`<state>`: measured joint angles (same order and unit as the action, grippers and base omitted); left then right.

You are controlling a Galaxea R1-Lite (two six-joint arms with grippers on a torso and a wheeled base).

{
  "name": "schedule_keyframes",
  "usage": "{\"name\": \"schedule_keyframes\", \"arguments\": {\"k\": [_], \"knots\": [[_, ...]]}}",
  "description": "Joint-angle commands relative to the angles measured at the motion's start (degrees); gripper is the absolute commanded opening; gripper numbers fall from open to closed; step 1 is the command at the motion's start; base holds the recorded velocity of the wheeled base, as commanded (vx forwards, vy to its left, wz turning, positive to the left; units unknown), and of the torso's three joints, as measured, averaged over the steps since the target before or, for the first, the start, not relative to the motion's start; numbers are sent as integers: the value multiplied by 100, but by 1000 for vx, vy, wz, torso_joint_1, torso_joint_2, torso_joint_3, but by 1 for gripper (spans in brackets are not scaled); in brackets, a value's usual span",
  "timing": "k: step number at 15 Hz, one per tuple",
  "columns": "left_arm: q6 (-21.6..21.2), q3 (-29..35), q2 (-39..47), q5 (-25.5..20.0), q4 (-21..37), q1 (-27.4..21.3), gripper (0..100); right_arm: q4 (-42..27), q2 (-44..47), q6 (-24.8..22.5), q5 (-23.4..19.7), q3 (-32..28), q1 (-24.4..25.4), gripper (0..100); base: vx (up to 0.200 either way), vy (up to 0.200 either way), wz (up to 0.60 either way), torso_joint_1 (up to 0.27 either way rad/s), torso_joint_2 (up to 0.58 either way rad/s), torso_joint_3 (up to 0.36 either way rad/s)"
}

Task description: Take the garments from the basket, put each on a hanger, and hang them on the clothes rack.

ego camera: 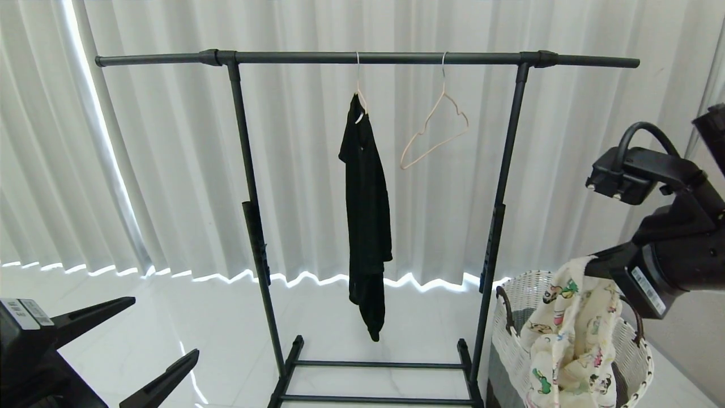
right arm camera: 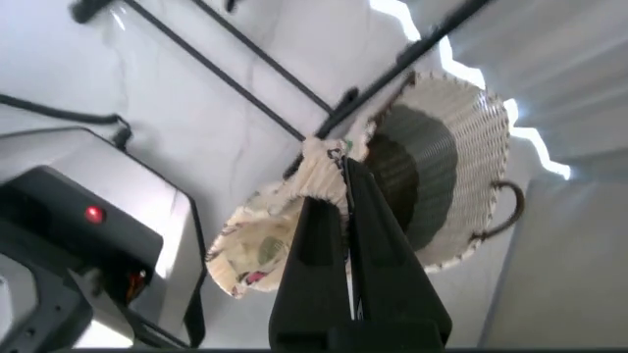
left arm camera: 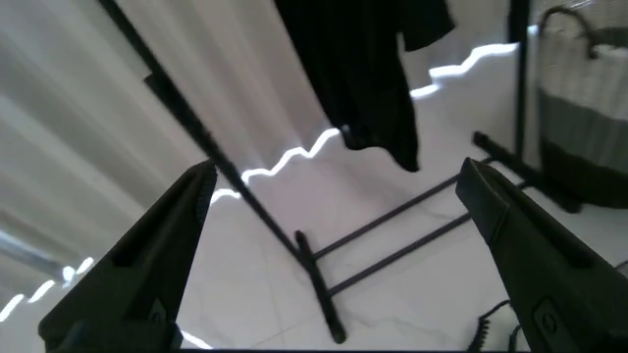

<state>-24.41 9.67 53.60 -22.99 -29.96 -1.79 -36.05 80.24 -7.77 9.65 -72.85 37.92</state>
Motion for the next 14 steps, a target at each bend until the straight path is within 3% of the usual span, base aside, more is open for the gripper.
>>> {"name": "schedule_keyframes", "arguments": {"k": [1,6,10,13,14], "knots": [[15,88,124,-135,-1,-120,100,19,589,3,1,-572,154,0,0,0,0,0,0,0],[6,-44,309,-144,-1,-788,100,19,1495,214,1,-1952,602,0,0,0,0,0,0,0],[401,193,432,-390,-1,-1095,100,19,2101,258,1,-2981,813,0,0,0,0,0,0,0],[1307,668,511,-469,-1,-1825,100,19,2382,258,1,-3534,989,0,0,0,0,0,0,0],[1922,1028,608,-390,-1,-2132,100,19,2479,258,1,-3728,1094,0,0,0,0,0,0,0]]}}
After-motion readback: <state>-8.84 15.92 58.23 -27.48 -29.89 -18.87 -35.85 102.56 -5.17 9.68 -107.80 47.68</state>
